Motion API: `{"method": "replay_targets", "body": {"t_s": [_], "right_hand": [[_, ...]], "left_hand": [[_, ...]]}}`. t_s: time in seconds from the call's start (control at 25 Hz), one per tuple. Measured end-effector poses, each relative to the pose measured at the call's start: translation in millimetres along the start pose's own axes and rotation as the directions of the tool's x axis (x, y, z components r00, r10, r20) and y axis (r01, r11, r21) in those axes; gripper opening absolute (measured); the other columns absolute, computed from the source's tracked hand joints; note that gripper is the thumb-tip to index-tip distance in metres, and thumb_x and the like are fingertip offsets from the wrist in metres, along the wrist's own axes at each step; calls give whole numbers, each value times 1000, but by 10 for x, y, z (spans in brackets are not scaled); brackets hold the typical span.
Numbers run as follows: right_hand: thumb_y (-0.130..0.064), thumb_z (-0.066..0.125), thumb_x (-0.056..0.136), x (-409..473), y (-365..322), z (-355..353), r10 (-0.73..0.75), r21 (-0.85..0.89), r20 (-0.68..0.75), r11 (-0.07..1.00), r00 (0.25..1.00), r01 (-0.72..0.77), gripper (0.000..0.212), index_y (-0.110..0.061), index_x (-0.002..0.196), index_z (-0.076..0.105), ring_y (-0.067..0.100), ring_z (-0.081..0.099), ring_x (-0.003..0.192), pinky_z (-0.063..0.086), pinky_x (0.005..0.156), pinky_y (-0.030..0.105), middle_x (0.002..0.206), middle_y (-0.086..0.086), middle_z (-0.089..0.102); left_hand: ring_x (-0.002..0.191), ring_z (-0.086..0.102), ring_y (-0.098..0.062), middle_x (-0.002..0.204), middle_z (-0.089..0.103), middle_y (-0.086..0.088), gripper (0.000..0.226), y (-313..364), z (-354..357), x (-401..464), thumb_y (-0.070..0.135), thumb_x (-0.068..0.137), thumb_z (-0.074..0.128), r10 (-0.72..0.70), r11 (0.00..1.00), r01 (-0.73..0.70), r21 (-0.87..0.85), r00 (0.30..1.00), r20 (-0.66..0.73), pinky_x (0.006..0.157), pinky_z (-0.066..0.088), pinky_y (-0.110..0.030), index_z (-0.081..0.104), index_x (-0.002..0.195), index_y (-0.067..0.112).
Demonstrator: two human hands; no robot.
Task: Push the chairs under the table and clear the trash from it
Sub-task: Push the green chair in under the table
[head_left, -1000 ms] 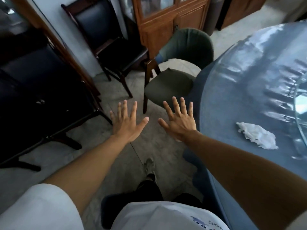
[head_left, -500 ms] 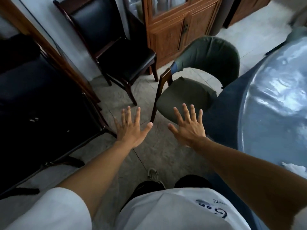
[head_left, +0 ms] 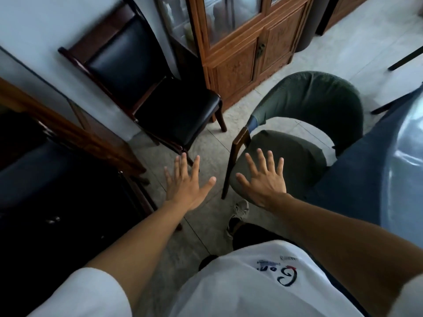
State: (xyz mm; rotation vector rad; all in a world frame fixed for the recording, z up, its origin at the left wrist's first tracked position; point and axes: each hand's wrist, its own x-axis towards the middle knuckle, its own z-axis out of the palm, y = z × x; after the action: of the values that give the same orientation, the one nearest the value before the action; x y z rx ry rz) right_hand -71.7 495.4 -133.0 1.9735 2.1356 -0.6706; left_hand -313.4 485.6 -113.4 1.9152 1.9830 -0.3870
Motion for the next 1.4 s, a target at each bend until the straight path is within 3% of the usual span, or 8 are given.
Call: {"method": "replay_targets", "body": {"t_s": [0.28,0.56,0.72,0.92,1.16,1.4], "right_hand": [[-73,9,98,1118,193,-632,153,166,35,973,988,-157,77,-33,163,-1,35,-20,155,-13,122,63,171,7,-13],[-72,12,99,1709,339,-916,336,276,54,900,940,-338,77,-31,163,-3,34,-19,155,-11,123,63,171,6,-15],[-71,13,100,2031,418,-1005,493,351,76,801,867,-486,76,-33,162,-5,33,-20,155,-11,123,63,170,6,-17],[-69,17,101,2362,284,-1099,761,469,126,520,637,-714,75,-32,163,-4,33,-17,156,-10,124,62,171,6,-15],[-70,17,100,2540,-163,-1120,881,543,228,239,415,-805,76,-32,163,-4,31,-17,156,-12,124,60,171,6,-13],[-69,15,101,2328,-560,-1083,938,586,186,133,292,-799,74,-32,163,-2,29,-16,157,-11,124,58,172,6,-9]], "left_hand": [[154,-25,-27,168,-24,-8,95,265,-715,1274,85,87,11,28,999,-30,14,996,88,121,-12,-62,-15,160,31],[155,-21,-28,169,-19,-10,96,702,-1144,2403,84,88,12,230,965,-245,94,962,147,122,-10,-62,-8,162,27],[156,-18,-29,170,-14,-11,95,978,-1284,3237,85,89,15,364,903,-399,157,906,215,122,-8,-62,-4,163,28],[156,-18,-29,170,-16,-13,96,1311,-1503,4208,85,88,15,573,706,-667,236,735,363,122,-9,-61,-6,162,28],[153,-26,-29,168,-23,-12,94,1378,-1703,4717,84,89,16,717,424,-859,286,512,473,121,-11,-62,-12,161,31],[155,-22,-29,169,-18,-12,94,1508,-1790,4650,82,90,18,777,232,-918,322,374,507,121,-11,-62,-9,162,29]]}}
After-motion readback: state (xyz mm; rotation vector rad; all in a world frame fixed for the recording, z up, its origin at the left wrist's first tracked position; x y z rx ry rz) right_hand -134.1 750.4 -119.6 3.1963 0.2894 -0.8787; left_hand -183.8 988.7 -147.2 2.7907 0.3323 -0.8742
